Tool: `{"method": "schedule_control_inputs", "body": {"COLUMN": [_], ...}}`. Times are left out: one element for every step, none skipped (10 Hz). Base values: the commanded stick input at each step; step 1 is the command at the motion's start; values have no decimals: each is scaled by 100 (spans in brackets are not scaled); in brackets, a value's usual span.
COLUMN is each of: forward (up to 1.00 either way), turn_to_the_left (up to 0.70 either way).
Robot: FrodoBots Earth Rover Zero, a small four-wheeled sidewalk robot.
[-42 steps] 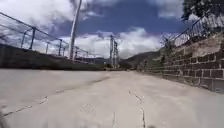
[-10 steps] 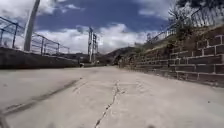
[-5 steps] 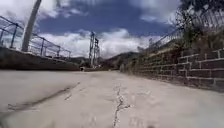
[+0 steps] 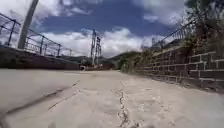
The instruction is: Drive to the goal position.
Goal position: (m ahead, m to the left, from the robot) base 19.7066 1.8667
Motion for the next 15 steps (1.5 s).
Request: {"method": "schedule_control_inputs", "body": {"forward": [100,100,100,100,100,100,100,100,100,100,100,100,100,100,100], "turn_to_the_left": [0,0,0,0,0,0,0,0,0,0,0,0,0,0,0]}}
